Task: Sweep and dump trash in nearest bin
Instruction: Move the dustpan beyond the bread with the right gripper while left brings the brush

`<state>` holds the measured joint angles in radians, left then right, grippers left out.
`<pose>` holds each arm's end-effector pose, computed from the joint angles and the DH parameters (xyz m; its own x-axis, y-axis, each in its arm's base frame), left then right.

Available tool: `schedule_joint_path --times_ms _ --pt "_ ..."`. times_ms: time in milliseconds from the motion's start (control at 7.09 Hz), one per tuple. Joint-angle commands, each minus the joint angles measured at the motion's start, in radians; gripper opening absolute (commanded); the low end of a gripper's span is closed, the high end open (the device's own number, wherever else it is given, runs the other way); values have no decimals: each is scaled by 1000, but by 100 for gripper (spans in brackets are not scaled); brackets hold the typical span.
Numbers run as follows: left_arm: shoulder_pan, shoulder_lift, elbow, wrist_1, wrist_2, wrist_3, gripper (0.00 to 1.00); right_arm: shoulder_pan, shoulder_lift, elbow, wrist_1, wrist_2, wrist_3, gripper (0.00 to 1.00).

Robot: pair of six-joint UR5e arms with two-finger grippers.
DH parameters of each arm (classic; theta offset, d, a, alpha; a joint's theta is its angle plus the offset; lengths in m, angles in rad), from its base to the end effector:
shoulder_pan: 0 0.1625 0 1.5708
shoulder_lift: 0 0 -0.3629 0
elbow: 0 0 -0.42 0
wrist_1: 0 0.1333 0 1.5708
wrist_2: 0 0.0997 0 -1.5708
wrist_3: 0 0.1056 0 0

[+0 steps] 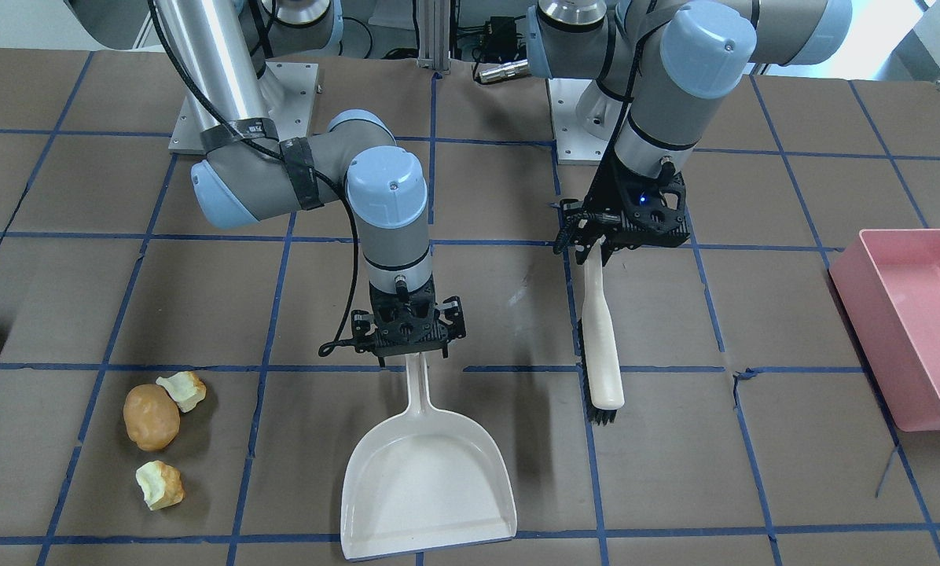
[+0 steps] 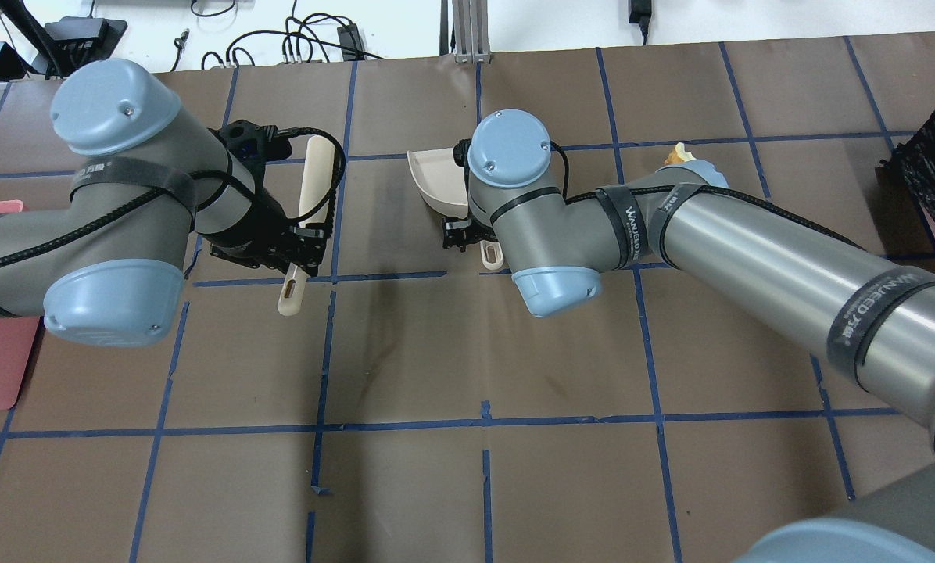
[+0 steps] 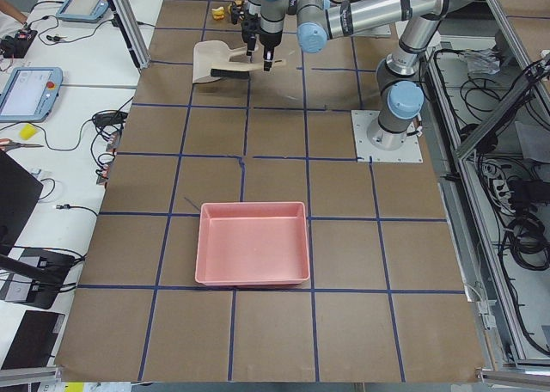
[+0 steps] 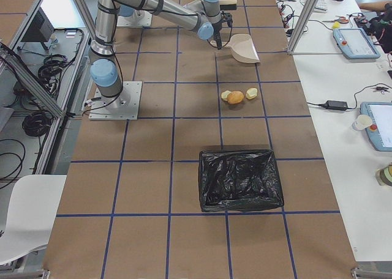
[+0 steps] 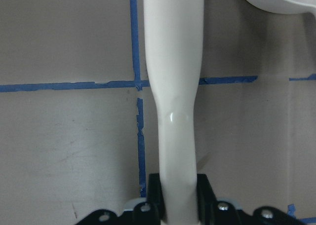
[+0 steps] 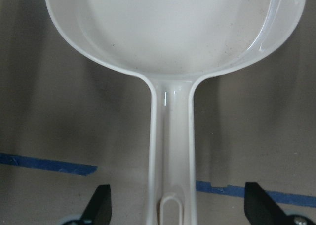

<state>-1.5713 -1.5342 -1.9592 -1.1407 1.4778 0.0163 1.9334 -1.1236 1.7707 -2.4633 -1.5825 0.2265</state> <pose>-0.1434 -0.4885 0.2834 -0.9955 0.0240 0.0913 0.0167 0.9967 -0.0797 0.3414 -0.5276 0.1583 -0.9893 -0.1394 -0.0435 -0.1251 0.9629 -0.2393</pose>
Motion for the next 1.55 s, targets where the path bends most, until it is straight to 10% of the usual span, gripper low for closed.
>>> schedule_joint_path --times_ms 0,564,1128,1410 --pt "1 -1 0 -1 -1 1 0 -7 7 -1 -26 10 1 90" --pt "4 -6 2 -1 -2 2 0 -7 7 1 -25 9 -3 14" --pt "5 -12 0 -4 -39 4 0 -20 -7 -39 -13 -5 -41 2" --pt "5 -12 0 -8 -41 2 0 -122 -109 -94 196 -8 -53 1"
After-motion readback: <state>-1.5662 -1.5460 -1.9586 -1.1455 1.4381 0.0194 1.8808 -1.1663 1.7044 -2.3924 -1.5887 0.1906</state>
